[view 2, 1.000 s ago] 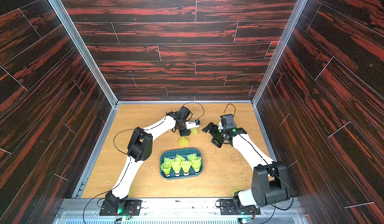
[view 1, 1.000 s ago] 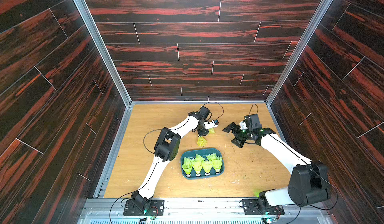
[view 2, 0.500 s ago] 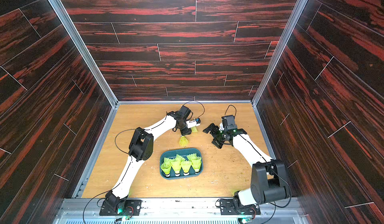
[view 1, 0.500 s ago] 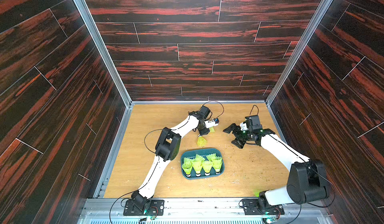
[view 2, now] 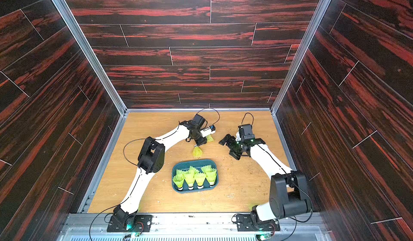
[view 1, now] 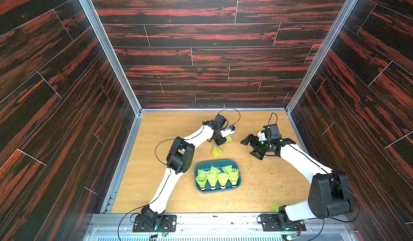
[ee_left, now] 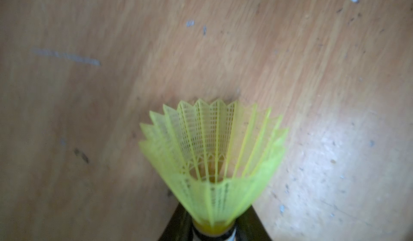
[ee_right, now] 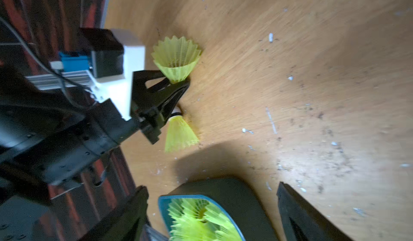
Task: Put the shuttlecocks into the storage box
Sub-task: Pick up the shuttlecock at the center of the board, then place the shuttlecock in the storage box.
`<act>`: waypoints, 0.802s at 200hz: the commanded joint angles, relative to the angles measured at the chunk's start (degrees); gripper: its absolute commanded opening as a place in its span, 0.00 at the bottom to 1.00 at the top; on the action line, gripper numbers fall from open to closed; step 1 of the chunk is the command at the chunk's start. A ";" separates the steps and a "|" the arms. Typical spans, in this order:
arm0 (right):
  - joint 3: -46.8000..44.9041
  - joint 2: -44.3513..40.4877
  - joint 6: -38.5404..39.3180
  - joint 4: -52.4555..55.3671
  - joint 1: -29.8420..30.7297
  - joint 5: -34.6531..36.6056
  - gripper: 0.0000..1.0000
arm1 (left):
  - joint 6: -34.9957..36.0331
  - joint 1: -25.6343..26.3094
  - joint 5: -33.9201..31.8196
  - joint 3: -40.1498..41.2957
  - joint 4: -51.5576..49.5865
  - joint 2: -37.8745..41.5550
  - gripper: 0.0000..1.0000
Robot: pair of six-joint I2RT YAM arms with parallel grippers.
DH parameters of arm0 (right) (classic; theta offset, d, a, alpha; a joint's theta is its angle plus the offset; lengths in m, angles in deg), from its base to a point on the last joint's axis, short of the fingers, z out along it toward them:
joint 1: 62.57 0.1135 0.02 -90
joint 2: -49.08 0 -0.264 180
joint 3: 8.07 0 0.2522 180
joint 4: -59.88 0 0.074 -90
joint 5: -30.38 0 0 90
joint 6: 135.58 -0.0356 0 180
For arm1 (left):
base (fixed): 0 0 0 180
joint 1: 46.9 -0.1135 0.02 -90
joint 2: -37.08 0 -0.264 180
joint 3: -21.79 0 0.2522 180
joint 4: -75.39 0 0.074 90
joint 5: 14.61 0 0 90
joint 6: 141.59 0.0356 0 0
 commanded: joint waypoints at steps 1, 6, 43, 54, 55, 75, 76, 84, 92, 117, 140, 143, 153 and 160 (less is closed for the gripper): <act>3.02 -2.39 6.70 4.58 -0.23 2.12 0.94 | -5.93 0.11 -0.05 2.94 2.92 9.73 0.15; 3.49 -2.58 7.74 5.07 -0.01 2.22 0.94 | -7.00 0.02 -0.57 3.80 2.92 10.87 0.14; 7.48 -3.19 12.54 3.94 3.03 -1.53 0.94 | -17.32 -1.36 0.65 9.50 2.77 20.07 0.13; 8.30 -3.24 13.29 2.36 4.24 -3.68 0.94 | -20.65 -1.60 1.50 12.72 2.90 23.79 0.13; 8.34 -3.23 13.31 2.21 4.29 -3.89 0.94 | -20.96 -1.62 1.57 12.98 2.89 24.13 0.12; 9.75 -2.73 15.35 0.53 6.93 -7.72 0.93 | -27.53 -2.07 2.89 19.81 5.96 30.88 0.12; 9.81 -2.71 15.48 0.46 7.09 -7.84 0.93 | -27.87 -2.07 3.01 20.09 6.00 31.23 0.12; 10.25 -2.60 16.40 0.09 8.38 -8.53 0.93 | -30.55 -2.23 3.21 22.37 5.88 33.96 0.12; 10.55 -2.56 17.31 -0.22 9.78 -9.13 0.93 | -33.14 -2.42 3.48 24.81 5.76 36.77 0.11; 10.60 -2.68 18.62 -0.33 13.85 -9.26 0.93 | -41.46 -2.74 5.00 33.82 6.20 46.04 0.11; 9.34 -3.41 18.52 1.41 17.34 -7.03 0.92 | -50.57 -2.69 5.91 42.66 6.74 53.46 0.10; 9.15 -3.59 18.52 1.70 17.87 -6.72 0.92 | -51.73 -2.70 6.11 43.82 6.74 54.51 0.10; 8.06 -4.52 18.36 2.13 19.46 -5.86 0.92 | -55.31 -2.60 6.87 48.00 6.70 57.89 0.10; 7.25 -5.32 18.18 2.36 20.53 -5.08 0.92 | -57.81 -2.52 7.52 50.74 6.77 60.14 0.09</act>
